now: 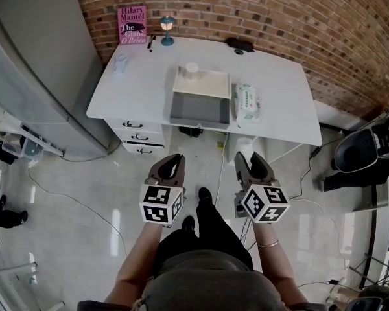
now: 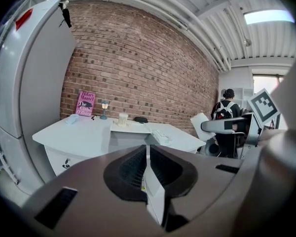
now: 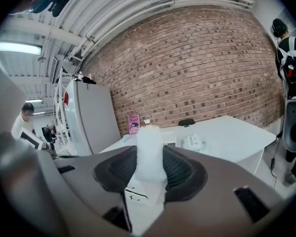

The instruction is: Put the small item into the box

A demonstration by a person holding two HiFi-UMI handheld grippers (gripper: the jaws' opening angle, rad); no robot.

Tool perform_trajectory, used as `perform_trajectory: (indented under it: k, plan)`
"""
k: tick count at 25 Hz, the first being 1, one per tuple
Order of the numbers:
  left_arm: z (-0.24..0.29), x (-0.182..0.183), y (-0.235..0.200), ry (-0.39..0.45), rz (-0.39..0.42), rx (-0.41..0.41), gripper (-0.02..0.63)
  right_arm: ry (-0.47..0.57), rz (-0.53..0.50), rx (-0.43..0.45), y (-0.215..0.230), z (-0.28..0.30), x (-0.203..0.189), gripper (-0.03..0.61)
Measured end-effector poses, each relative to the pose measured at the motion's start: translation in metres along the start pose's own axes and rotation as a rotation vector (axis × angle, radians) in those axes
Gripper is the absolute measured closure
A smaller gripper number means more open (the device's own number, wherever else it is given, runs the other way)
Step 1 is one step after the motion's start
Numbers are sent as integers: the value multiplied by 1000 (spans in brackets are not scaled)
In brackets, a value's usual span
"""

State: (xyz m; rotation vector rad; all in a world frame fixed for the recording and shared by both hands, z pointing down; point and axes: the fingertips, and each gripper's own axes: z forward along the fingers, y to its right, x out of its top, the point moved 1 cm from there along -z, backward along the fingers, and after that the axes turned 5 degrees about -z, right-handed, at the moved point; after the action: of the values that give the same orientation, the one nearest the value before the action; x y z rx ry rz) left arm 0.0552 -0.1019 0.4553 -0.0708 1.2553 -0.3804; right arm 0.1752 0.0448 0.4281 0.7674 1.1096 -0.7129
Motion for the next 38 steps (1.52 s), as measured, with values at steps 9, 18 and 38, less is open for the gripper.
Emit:
perform_trajectory:
  k: [9,18,38]
  plan:
    - [29,11,-19,-12,-32,82,575,-21,-9,103,12,62,17,413]
    - [58,26,-35,-12,-61,186,577,-62,-38,221,22,128,34,413]
    - [42,23,-85,30,-194,482,575,-189,-250,482,-4,228,28,413]
